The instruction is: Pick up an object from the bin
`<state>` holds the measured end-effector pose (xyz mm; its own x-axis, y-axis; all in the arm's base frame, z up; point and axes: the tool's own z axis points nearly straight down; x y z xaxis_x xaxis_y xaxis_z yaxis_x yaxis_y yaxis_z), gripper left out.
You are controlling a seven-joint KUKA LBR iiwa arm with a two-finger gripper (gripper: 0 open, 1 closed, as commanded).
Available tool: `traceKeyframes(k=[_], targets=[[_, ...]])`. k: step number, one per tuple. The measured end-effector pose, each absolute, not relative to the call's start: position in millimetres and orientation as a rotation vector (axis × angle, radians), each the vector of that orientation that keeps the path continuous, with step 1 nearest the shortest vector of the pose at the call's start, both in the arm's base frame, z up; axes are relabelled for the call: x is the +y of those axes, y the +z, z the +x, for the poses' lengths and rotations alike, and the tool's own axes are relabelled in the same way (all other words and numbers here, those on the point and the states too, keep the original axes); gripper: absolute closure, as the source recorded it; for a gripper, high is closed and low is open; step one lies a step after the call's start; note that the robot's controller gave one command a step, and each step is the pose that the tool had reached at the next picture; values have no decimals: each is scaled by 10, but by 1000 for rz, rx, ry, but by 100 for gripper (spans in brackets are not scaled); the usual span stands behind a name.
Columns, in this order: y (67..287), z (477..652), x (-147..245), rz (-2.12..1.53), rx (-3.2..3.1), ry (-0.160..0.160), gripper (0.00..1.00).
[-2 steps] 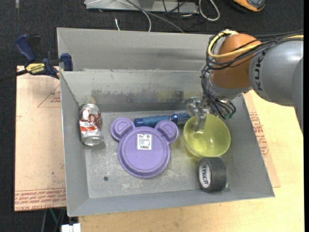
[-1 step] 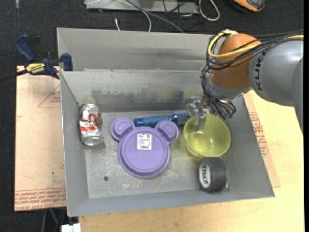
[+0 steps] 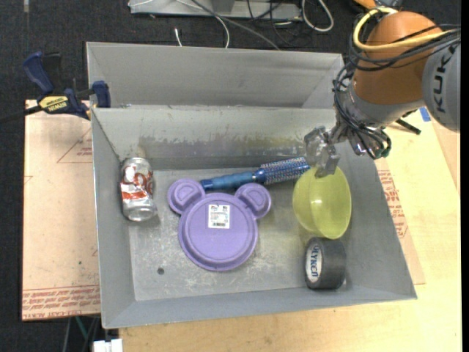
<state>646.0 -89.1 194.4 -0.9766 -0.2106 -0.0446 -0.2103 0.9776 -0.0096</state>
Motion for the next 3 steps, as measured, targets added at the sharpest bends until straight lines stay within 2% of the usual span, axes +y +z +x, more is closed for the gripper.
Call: traceKeyframes(k=[1,2,3], targets=[[2314,6497,-834,-322,3073,-8,100],[1815,6169,-393,-453,3018,-10,100],[1766,6252,-210,-550,3015,-20,100]])
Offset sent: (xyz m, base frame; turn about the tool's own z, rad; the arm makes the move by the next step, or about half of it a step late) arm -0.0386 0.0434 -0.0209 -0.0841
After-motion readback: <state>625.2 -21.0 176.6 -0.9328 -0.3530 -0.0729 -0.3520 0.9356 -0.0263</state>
